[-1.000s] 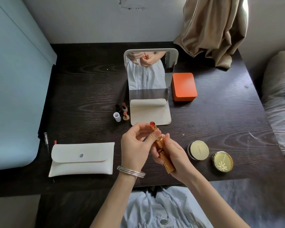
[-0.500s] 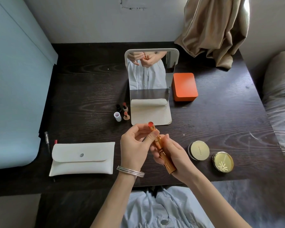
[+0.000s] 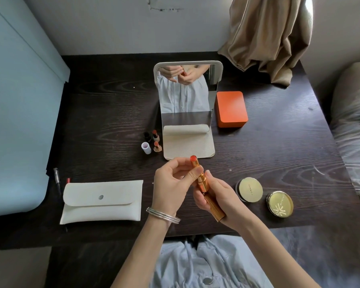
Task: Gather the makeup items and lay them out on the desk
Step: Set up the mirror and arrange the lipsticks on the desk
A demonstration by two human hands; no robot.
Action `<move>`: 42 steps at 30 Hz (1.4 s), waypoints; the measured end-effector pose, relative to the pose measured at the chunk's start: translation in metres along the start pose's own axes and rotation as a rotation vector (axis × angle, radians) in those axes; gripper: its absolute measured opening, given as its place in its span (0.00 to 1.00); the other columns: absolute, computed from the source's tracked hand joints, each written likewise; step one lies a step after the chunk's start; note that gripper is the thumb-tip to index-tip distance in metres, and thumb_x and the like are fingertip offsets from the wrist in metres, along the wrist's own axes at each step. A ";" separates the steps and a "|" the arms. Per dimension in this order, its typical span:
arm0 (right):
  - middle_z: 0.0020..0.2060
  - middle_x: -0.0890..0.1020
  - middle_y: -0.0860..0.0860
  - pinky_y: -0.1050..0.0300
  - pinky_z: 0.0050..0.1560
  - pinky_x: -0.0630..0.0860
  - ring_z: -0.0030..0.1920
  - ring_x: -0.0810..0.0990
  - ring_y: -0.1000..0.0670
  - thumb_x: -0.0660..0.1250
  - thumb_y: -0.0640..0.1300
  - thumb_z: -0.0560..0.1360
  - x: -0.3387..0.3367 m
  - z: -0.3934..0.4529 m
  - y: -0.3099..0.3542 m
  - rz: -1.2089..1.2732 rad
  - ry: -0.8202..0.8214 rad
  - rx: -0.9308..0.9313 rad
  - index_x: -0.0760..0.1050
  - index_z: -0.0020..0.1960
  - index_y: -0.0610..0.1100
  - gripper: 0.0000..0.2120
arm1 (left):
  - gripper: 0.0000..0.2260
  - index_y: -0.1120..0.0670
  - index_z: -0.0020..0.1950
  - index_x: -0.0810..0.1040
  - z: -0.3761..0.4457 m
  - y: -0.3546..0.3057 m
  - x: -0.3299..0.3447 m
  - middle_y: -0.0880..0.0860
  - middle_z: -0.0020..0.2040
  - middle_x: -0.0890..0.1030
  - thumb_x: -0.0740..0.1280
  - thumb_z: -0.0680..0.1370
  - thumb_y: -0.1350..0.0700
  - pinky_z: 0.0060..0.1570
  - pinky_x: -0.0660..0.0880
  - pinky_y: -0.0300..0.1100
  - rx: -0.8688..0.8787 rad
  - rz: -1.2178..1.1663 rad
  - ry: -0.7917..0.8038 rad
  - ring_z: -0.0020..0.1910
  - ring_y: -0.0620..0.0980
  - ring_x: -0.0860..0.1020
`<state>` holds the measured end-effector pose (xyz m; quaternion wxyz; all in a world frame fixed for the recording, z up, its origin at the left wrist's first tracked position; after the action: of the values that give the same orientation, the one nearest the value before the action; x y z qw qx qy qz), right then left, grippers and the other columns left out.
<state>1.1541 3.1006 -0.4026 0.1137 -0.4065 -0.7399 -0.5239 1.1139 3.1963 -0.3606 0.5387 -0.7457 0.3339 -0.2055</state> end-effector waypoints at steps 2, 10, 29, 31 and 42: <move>0.26 0.71 0.50 0.65 0.27 0.67 0.25 0.65 0.55 0.50 0.53 0.82 -0.002 0.001 0.000 0.072 0.006 0.033 0.75 0.41 0.42 0.22 | 0.07 0.51 0.42 0.82 0.001 -0.001 0.003 0.51 0.40 0.85 0.75 0.66 0.54 0.45 0.80 0.45 0.008 -0.022 0.021 0.42 0.48 0.83; 0.32 0.77 0.46 0.66 0.27 0.69 0.29 0.73 0.54 0.57 0.54 0.78 -0.021 0.000 0.006 0.082 -0.081 0.018 0.77 0.46 0.42 0.18 | 0.06 0.47 0.39 0.81 0.008 0.000 0.013 0.48 0.38 0.85 0.76 0.67 0.56 0.42 0.80 0.42 0.029 -0.035 -0.004 0.39 0.45 0.83; 0.42 0.81 0.52 0.62 0.42 0.78 0.41 0.79 0.56 0.61 0.40 0.77 -0.107 0.027 0.048 0.046 -0.428 -0.232 0.73 0.52 0.43 0.05 | 0.11 0.61 0.53 0.69 0.037 0.075 0.103 0.55 0.39 0.81 0.68 0.76 0.58 0.35 0.79 0.38 -0.523 -0.022 0.433 0.32 0.46 0.82; 0.42 0.81 0.51 0.61 0.43 0.78 0.42 0.79 0.55 0.65 0.42 0.74 -0.116 0.031 0.051 -0.006 -0.413 -0.230 0.74 0.53 0.42 0.09 | 0.10 0.61 0.53 0.71 0.045 0.076 0.104 0.54 0.38 0.81 0.67 0.76 0.59 0.34 0.79 0.37 -0.504 0.018 0.393 0.32 0.45 0.82; 0.43 0.79 0.55 0.75 0.46 0.71 0.44 0.78 0.58 0.73 0.38 0.70 -0.188 0.085 0.084 -0.930 -0.657 -0.351 0.77 0.46 0.49 0.10 | 0.07 0.48 0.45 0.74 0.072 0.072 0.066 0.42 0.35 0.78 0.72 0.72 0.54 0.35 0.78 0.31 -0.264 0.470 0.026 0.34 0.42 0.80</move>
<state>1.3575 3.0940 -0.4935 -0.4316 -0.1932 -0.7390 -0.4798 1.1882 3.1826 -0.4561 0.4653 -0.7087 0.5289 -0.0390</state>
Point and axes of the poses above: each hand's wrist, its own z-axis towards the middle knuckle, its own x-axis out of the palm, y = z × x, the point moved 8 cm from there along z, towards the middle knuckle
